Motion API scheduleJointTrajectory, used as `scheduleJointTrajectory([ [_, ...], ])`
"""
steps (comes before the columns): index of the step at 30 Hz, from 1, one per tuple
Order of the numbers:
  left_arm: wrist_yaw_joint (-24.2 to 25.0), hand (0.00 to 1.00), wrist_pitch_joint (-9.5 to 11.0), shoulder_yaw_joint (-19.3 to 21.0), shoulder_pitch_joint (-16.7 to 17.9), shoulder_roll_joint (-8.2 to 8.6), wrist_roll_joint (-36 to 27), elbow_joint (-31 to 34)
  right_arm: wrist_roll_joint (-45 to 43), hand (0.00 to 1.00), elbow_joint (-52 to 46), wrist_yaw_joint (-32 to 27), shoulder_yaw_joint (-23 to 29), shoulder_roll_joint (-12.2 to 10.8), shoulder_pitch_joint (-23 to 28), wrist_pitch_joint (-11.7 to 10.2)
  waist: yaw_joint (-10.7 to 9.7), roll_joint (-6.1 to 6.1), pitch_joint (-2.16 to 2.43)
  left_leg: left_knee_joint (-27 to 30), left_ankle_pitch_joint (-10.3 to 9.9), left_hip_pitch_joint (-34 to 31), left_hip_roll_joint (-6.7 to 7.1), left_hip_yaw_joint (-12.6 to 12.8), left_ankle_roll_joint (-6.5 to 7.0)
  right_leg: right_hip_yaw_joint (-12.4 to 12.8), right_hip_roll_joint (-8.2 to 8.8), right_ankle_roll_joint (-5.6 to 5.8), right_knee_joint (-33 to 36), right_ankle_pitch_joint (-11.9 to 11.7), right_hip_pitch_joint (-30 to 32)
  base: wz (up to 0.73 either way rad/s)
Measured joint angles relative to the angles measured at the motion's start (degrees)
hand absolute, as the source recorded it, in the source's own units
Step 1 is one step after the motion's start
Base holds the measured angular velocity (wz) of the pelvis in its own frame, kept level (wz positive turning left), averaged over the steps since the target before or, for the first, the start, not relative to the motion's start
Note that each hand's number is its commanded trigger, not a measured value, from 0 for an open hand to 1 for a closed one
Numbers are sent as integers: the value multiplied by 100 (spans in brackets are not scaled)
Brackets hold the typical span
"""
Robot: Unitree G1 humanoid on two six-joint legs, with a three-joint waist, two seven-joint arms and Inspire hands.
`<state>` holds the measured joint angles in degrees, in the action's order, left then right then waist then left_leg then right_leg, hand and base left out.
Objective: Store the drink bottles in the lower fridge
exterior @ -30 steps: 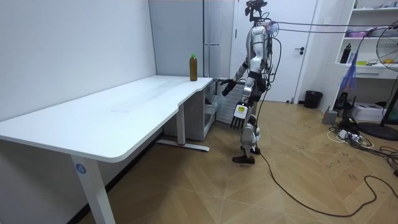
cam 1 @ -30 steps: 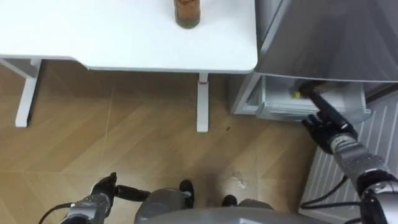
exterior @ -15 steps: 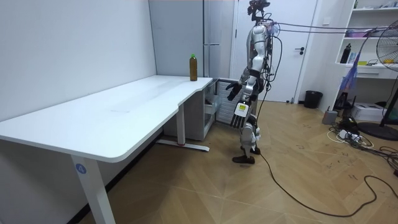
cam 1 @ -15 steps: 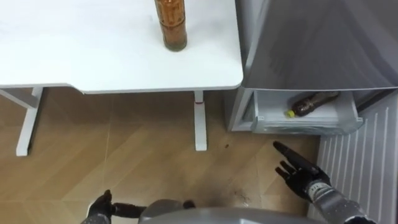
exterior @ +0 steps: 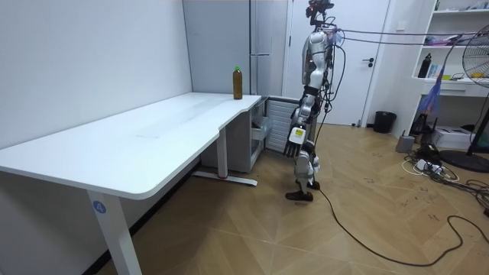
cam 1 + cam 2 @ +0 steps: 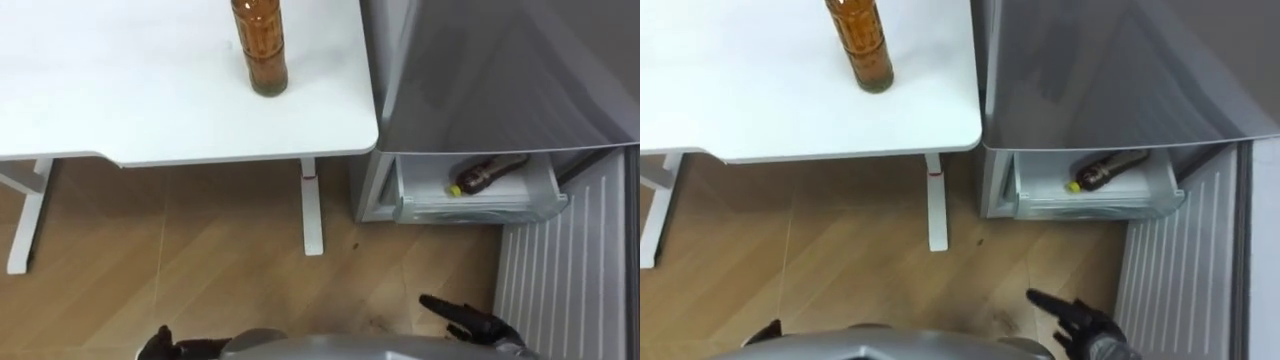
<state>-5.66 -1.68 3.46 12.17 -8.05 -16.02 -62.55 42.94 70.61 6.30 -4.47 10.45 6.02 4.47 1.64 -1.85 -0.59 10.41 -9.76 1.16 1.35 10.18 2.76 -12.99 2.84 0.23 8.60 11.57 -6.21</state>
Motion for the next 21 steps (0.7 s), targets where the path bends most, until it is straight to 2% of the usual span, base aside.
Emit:
scheduleJointTrajectory([
  [3,35,0,-90,105,35,61,55,-19,-670,0,247,-64,161,-4,-2,57,9,3,12,1,-9,36,19,-12,15,7,14,14,-1,8,-37,0],
  [12,104,0,-388,111,27,24,345,-112,-2106,0,330,-204,156,37,-91,62,13,3,5,83,-71,60,26,-125,23,26,2,22,4,13,-99,0],
  [17,221,0,-519,71,-24,-30,588,-176,-2331,0,318,-254,111,38,-149,64,17,5,2,86,-71,60,27,-154,23,26,0,21,8,12,-111,1],
  [21,286,0,-548,83,-39,-39,1139,-161,-2467,0,227,-323,126,29,-145,60,18,8,0,88,-73,53,27,-172,23,45,-5,19,13,9,-116,0],
])
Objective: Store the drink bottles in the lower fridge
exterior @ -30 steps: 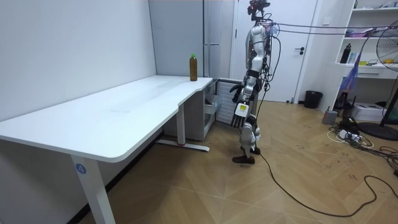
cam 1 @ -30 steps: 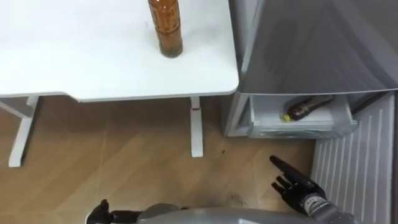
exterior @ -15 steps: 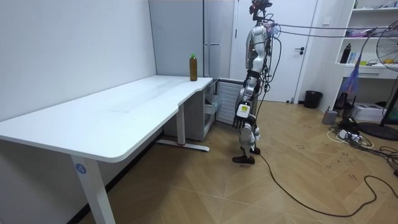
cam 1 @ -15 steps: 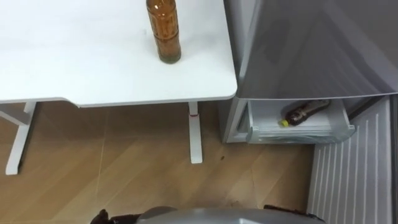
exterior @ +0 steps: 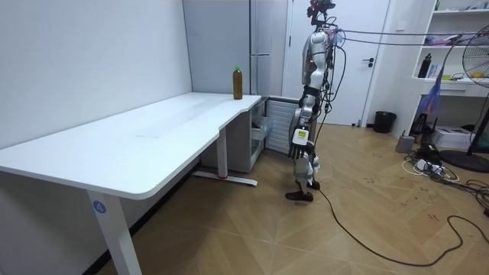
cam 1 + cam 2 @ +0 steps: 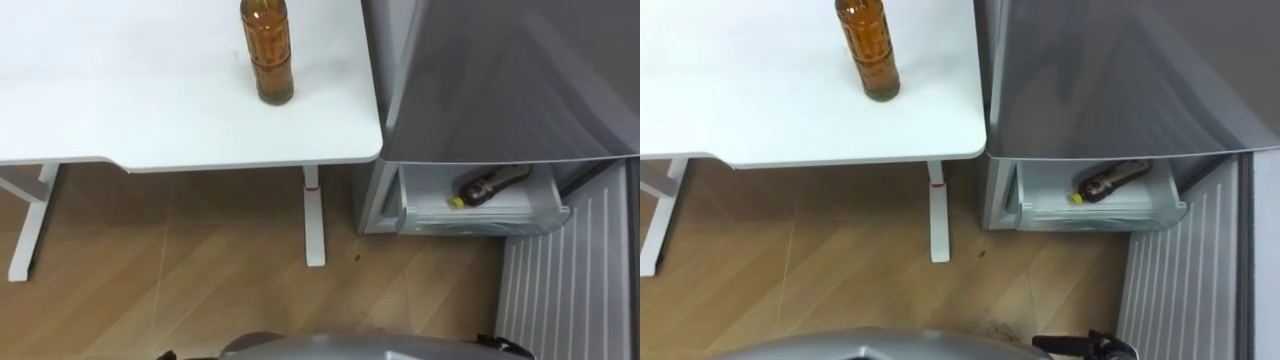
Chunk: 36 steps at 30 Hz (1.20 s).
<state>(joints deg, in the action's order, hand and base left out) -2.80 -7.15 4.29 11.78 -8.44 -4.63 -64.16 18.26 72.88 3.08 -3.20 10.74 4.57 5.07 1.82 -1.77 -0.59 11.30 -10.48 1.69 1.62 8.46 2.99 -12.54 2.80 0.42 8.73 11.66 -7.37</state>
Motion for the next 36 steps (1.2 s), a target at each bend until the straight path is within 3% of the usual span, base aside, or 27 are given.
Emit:
scheduleJointTrajectory([
  [8,8,0,-92,-18,-104,-5,421,9,-572,0,-186,-43,-96,11,-52,-16,6,-36,20,13,-11,-9,6,-26,-4,-5,0,-1,-10,0,10,1],
  [16,-178,0,-92,-3,-233,16,78,147,-733,0,-144,-94,-169,6,-97,-54,1,-66,31,13,-11,-6,13,-45,-4,15,-5,0,-37,1,5,0],
  [22,-790,0,269,193,-297,19,-264,788,-928,0,-132,-155,-173,4,-75,-140,5,-36,43,24,-13,-3,11,-72,-4,-27,-4,-1,-9,2,-7,0],
  [26,-1206,0,464,782,-387,33,-539,1277,-1253,0,-149,-182,-50,5,-47,-161,30,-23,30,34,-25,31,9,-89,-4,-8,-6,-1,-5,1,-42,0],
  [28,-1496,0,551,951,-376,34,-878,1554,-1245,0,-191,-225,-50,7,24,-206,107,-10,29,3,-26,88,8,-62,-4,36,-8,-1,2,1,-63,-12],
  [30,-1901,0,783,1042,-371,51,-1261,1823,-1255,0,-196,-290,-48,10,84,-262,221,17,42,2,-44,109,10,-63,-1,108,-19,-1,3,0,-69,-12],
  [34,-2445,0,926,1230,-328,66,-1367,2182,-1431,0,-185,-329,34,6,164,-344,279,51,51,3,-50,120,14,-91,1,82,-20,0,6,-2,-85,2],
  [36,-2843,0,1131,1366,-323,64,-1368,2394,-1621,0,-184,-380,74,7,197,-386,295,73,54,1,-49,118,16,-117,1,34,-18,0,5,-2,-92,6],
])
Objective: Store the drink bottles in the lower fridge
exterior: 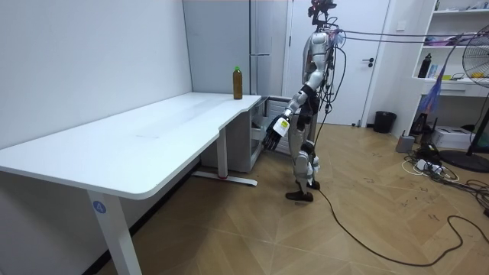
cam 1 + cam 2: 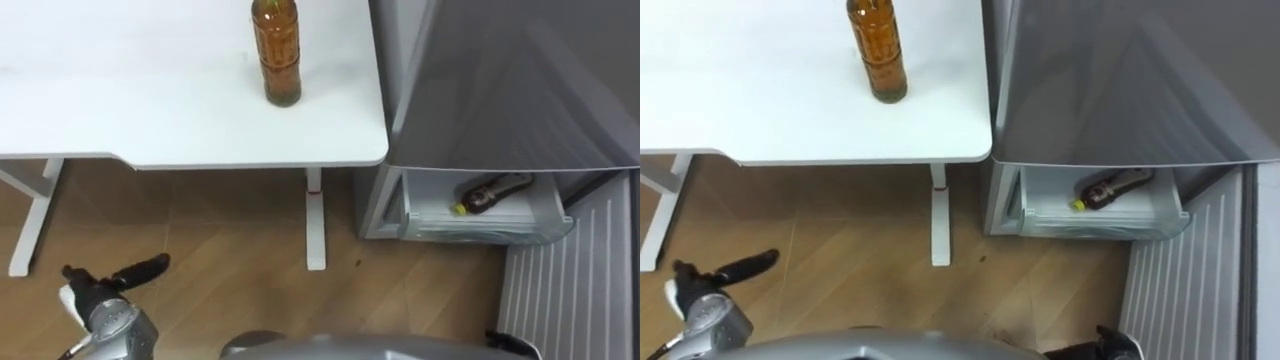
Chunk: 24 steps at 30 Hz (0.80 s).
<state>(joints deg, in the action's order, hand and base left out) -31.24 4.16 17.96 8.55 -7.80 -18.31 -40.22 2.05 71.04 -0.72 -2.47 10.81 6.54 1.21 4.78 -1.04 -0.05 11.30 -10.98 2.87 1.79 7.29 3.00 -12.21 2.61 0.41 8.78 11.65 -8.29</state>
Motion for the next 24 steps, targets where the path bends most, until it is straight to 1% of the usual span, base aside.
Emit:
scheduleJointTrajectory([
  [1,-93,0,44,12,4,0,0,45,-35,0,0,-2,7,0,1,-4,1,8,1,0,0,2,0,-2,0,-2,0,0,0,0,-2,4],
  [3,-367,0,208,-6,2,3,45,163,-53,0,24,-3,6,-5,9,-72,-3,27,11,6,0,8,7,-31,0,-44,4,0,-3,0,-31,7],
  [5,-516,0,291,-46,6,11,42,291,-33,0,32,-45,-8,-18,28,-114,-7,55,0,15,0,11,11,-68,0,-77,4,0,-10,0,-56,11],
  [6,-598,0,300,-91,14,14,37,429,-32,0,32,-69,-12,-19,29,-114,-7,50,4,27,-1,10,14,-95,-1,-102,4,1,-11,0,-69,11],
  [7,-626,0,301,-112,28,19,38,538,-30,0,32,-78,-14,-20,31,-114,-7,60,-2,36,-3,3,14,-112,-3,-114,3,1,-11,0,-71,10],
  [9,-737,0,343,-152,87,39,46,1089,33,0,22,-123,-13,-20,29,-117,-5,47,0,50,-4,-6,13,-145,-6,-80,-5,0,-12,0,-81,6],
  [11,-826,0,420,-162,89,39,45,1359,32,0,12,-122,-11,-19,26,-129,-9,65,3,50,-4,11,12,-146,-7,-57,-9,0,-10,0,-101,0],
  [13,-943,0,475,-234,104,37,58,1655,10,0,14,-116,-11,-21,31,-145,-18,84,2,49,-4,35,12,-142,-7,-45,-9,0,-7,0,-120,0],
  [15,-1008,0,579,-355,105,25,180,1918,-6,0,16,-113,-11,-22,24,-170,-50,95,-2,41,-5,77,13,-142,-7,-45,-10,0,-9,0,-164,0],
  [17,-1018,0,617,-478,105,27,176,2089,-12,0,16,-100,-10,-26,-3,-219,-103,102,2,40,-6,73,12,-144,-8,-38,-10,0,-9,0,-170,0],
  [20,-841,0,645,-627,96,27,53,2256,-8,0,13,-57,-15,-29,-37,-280,-174,119,7,49,-6,47,12,-145,-8,-44,-11,0,-14,1,-171,0],
  [22,-690,0,646,-698,98,27,-127,2420,-4,0,14,-35,-10,-38,-27,-294,-216,111,4,62,-6,26,12,-154,-8,-52,-12,-1,-16,1,-163,0],
  [23,-567,0,647,-724,100,34,-373,2593,-14,0,13,-34,-8,-48,-25,-294,-257,92,-5,66,-5,26,12,-155,-9,-33,-12,-2,-16,2,-154,0],
  [24,-429,0,659,-743,107,35,-554,2718,-34,0,8,-34,2,-58,-25,-297,-261,78,-4,58,-5,37,6,-128,-10,13,-16,-3,-15,3,-135,-7],
])
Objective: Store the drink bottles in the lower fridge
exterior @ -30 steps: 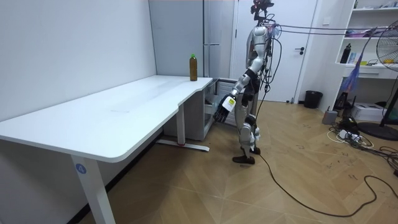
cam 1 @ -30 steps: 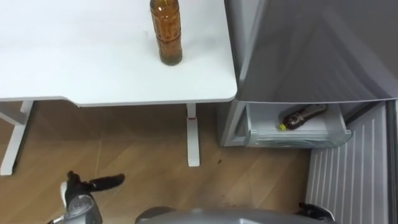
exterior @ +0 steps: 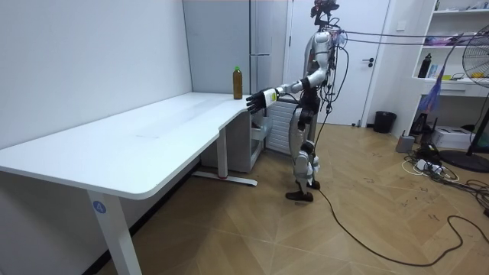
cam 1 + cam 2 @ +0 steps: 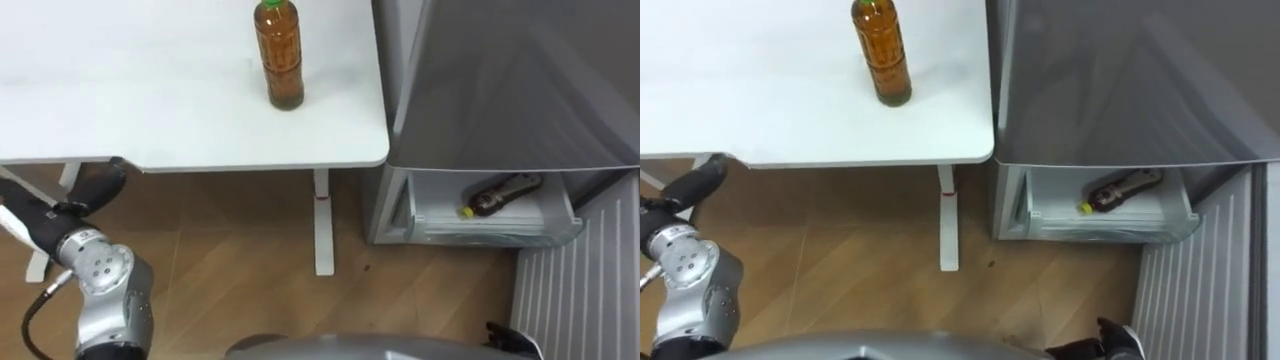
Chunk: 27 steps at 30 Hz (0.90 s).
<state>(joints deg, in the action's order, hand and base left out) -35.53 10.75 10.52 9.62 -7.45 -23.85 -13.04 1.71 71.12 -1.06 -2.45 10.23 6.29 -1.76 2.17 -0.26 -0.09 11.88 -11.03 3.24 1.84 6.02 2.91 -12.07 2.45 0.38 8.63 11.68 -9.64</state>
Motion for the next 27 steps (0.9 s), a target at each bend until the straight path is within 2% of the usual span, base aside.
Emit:
scheduleJointTrajectory([
  [2,231,0,11,-2,-1,0,-138,60,-29,0,-9,6,67,-30,-1,-18,-30,-13,0,-7,1,-5,-2,32,0,95,-6,-1,1,1,29,-10],
  [8,792,0,12,-257,-12,0,-146,438,-24,0,3,45,145,-67,12,-23,-74,-44,1,-3,-2,-47,0,36,2,100,-7,0,3,-2,82,-1],
  [13,1322,0,3,-455,-52,0,-143,460,-77,0,1,58,158,-68,-22,-121,-206,4,-4,-5,-1,-44,-2,-2,1,104,-12,0,1,-3,69,3],
  [20,1929,0,-238,-508,-269,1,-144,460,-80,0,-15,210,161,-66,-72,-68,-235,13,-7,-20,-5,-33,-10,4,-7,120,-23,0,2,-2,77,-2],
  [25,2131,0,-572,-548,-356,-7,-135,521,-81,0,-135,245,151,-66,-74,45,-321,16,-5,-12,-5,-44,-11,3,-7,109,-22,0,5,-3,90,0],
  [27,2179,0,-753,-636,-356,-46,-81,738,-122,0,-184,238,162,-62,-70,68,-352,28,-4,-15,-4,-75,-12,18,-7,117,-22,-1,13,-3,140,-5],
])
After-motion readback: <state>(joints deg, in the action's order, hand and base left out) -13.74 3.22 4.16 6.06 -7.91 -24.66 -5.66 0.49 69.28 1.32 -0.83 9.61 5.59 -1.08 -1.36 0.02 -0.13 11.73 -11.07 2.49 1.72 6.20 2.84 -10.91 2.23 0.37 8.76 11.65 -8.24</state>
